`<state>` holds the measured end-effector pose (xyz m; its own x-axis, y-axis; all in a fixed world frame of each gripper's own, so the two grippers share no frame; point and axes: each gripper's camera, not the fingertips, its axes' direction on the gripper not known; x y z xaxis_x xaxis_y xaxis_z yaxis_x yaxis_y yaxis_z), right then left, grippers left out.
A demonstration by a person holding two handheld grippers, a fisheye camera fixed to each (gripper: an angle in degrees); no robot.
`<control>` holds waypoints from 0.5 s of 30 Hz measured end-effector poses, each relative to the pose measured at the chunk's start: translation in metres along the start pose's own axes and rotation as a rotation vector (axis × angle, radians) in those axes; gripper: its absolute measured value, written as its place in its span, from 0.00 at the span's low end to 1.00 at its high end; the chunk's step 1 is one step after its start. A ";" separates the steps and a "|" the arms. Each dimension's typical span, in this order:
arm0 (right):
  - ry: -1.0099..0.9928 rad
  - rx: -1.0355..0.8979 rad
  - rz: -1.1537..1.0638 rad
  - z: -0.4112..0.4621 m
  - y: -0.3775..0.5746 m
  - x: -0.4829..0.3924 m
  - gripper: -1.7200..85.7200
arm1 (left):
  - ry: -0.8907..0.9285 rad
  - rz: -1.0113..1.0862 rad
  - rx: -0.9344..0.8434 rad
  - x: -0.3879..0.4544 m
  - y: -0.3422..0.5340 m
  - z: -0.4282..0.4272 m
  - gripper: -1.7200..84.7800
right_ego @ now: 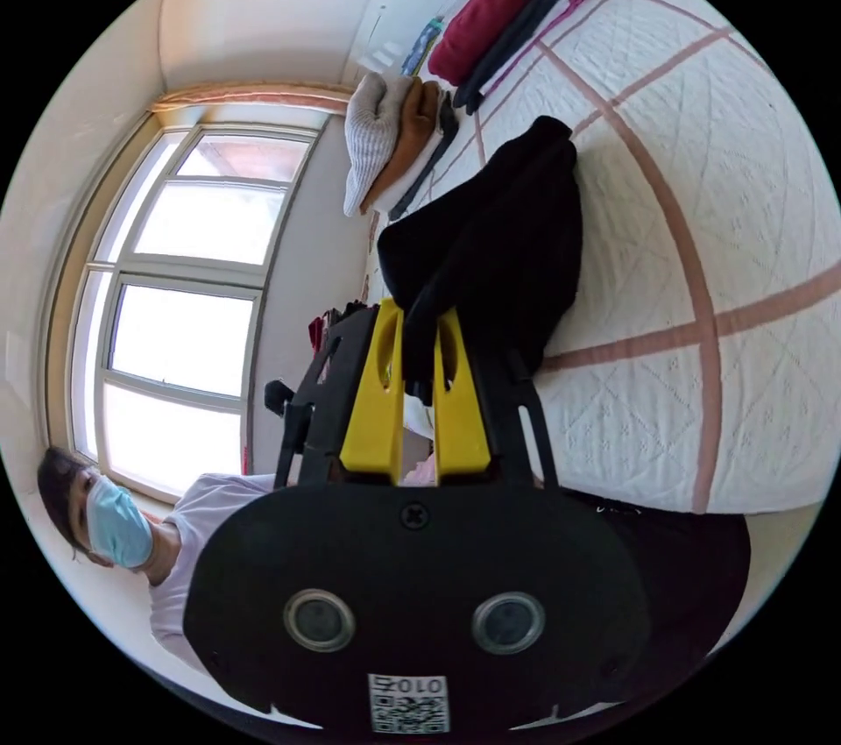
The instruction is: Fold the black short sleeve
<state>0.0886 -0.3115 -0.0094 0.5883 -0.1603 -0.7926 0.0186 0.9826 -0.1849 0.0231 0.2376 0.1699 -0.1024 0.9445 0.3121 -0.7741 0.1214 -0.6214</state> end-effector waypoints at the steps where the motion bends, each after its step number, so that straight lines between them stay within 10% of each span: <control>1: -0.007 0.008 -0.001 0.004 0.001 -0.002 0.10 | -0.018 0.034 0.003 0.007 -0.004 0.001 0.16; 15: 0.081 0.043 0.109 0.065 0.048 0.036 0.10 | 0.078 0.023 -0.096 0.013 0.007 0.025 0.18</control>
<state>0.1633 -0.2643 -0.0086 0.5212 -0.0576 -0.8515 -0.0063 0.9974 -0.0714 0.0006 0.2431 0.1878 -0.0678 0.9677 0.2427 -0.7080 0.1248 -0.6951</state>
